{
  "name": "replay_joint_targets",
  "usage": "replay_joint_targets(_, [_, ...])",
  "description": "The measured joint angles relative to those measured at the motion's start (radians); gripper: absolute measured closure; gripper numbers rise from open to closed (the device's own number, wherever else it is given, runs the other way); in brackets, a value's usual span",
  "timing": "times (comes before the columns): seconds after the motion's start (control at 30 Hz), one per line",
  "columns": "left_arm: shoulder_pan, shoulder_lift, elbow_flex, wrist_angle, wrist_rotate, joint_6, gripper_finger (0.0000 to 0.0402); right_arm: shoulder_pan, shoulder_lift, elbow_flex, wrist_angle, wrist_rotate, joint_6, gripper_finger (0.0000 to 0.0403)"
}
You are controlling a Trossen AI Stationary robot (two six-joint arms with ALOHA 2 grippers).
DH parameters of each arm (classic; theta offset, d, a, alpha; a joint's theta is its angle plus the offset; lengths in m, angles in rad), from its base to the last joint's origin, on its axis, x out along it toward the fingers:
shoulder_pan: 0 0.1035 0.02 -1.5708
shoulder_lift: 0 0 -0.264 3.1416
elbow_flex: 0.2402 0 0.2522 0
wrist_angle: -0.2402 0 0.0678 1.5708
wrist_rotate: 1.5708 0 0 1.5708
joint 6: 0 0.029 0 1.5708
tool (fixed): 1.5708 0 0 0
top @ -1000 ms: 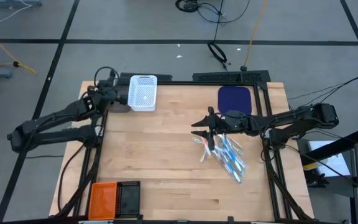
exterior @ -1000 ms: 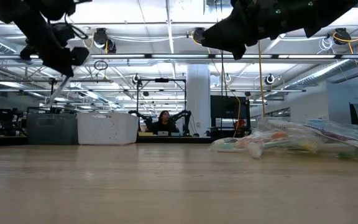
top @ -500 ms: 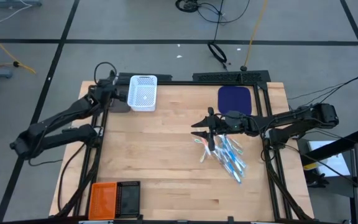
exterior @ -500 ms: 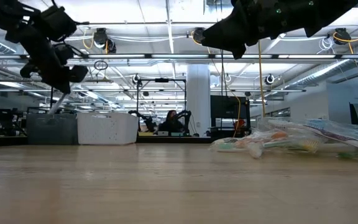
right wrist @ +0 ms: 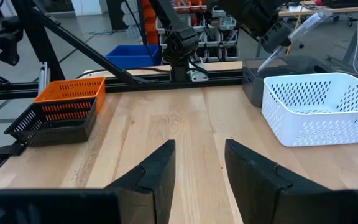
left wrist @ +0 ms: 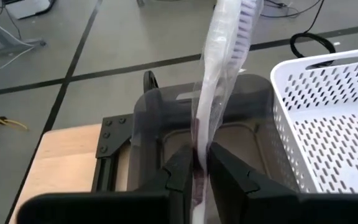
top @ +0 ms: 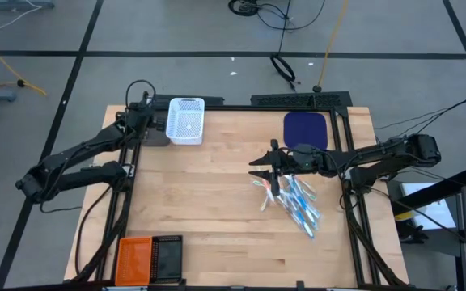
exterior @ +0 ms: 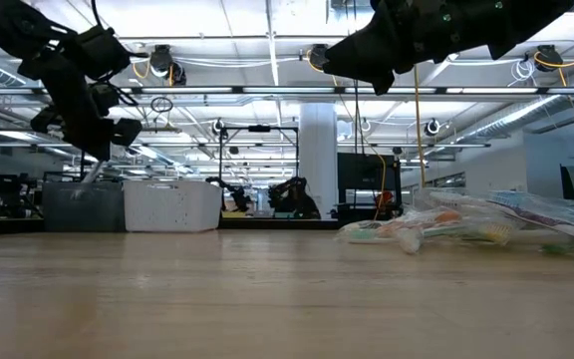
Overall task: Pick & Place Toothbrushes
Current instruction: Put the violet toothbrush into the gray bin, then put the blue toothbrush into the orange bin
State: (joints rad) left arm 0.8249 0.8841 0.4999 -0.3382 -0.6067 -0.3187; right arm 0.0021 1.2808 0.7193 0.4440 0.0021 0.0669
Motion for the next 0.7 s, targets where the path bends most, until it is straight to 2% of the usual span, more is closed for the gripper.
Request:
replay_joint_targets(0.27, [0.023, 0.000, 0.000, 0.000, 0.003, -0.023, 0.0320, 0.000, 0.000, 0.000, 0.000, 0.000, 0.000, 0.0273])
replay_joint_targets(0.53, [0.025, 0.000, 0.000, -0.001, 0.004, -0.019, 0.0257, 0.000, 0.000, 0.000, -0.001, 0.000, 0.000, 0.0273])
replay_joint_targets(0.7, [0.024, -0.002, 0.000, -0.002, 0.006, -0.012, 0.0236, 0.000, 0.000, 0.000, -0.030, 0.000, 0.001, 0.0273])
